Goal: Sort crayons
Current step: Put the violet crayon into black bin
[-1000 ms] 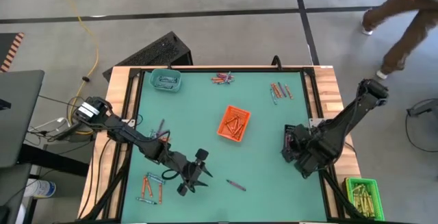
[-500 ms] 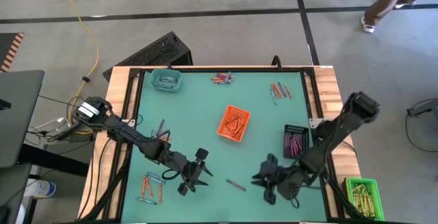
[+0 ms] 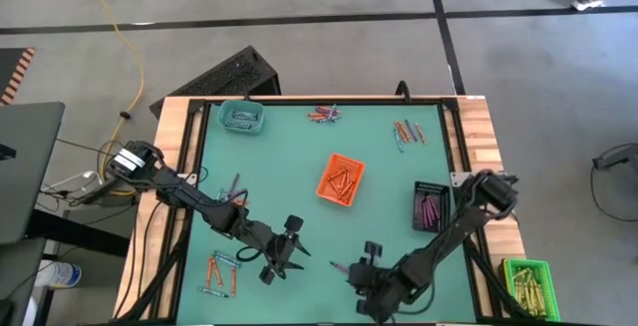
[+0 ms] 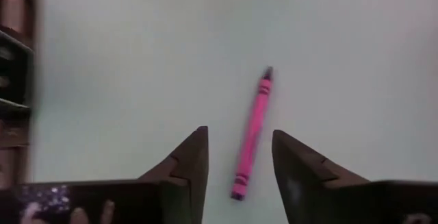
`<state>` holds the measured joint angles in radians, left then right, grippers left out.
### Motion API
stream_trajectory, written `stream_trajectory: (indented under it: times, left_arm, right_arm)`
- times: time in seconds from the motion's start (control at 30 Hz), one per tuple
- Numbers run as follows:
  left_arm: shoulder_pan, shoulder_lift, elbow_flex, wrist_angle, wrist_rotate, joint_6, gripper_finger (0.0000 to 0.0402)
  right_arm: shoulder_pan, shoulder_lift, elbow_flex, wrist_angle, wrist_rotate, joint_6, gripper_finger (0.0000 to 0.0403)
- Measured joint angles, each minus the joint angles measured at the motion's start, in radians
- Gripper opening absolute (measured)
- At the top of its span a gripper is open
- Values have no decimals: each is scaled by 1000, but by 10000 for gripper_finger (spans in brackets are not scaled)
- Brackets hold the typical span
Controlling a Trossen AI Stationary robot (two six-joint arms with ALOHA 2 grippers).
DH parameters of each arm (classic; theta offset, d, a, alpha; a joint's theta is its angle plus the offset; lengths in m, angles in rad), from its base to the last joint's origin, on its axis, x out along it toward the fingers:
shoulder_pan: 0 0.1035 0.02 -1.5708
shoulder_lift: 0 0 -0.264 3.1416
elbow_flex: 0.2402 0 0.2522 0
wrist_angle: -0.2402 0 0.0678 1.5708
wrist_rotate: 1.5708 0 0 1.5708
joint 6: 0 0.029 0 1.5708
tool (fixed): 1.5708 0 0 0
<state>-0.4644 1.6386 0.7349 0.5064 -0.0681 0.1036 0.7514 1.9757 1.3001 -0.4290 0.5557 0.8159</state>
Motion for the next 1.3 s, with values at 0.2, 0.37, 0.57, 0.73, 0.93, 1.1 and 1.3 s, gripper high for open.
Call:
stream_trajectory:
  times: [0.2,0.37,0.57,0.73,0.93,1.1,1.3]
  left_arm:
    - [0,0,0,3,0,0,167]
    - [0,0,0,5,0,0,167]
    - [0,0,0,4,0,0,167]
    - [0,0,0,4,0,0,167]
    - [0,0,0,4,0,5,167]
    - [0,0,0,-2,1,4,167]
    - [0,0,0,-1,1,8,167]
  right_arm:
    - [-9,88,85,-111,69,116,154]
    - [-15,108,83,-93,57,152,141]
    - [-15,108,67,-82,49,152,128]
    - [-13,108,49,-55,18,128,123]
    - [-10,158,50,-9,8,88,122]
    - [-5,187,54,2,9,73,100]
    - [-7,176,52,-2,6,69,14]
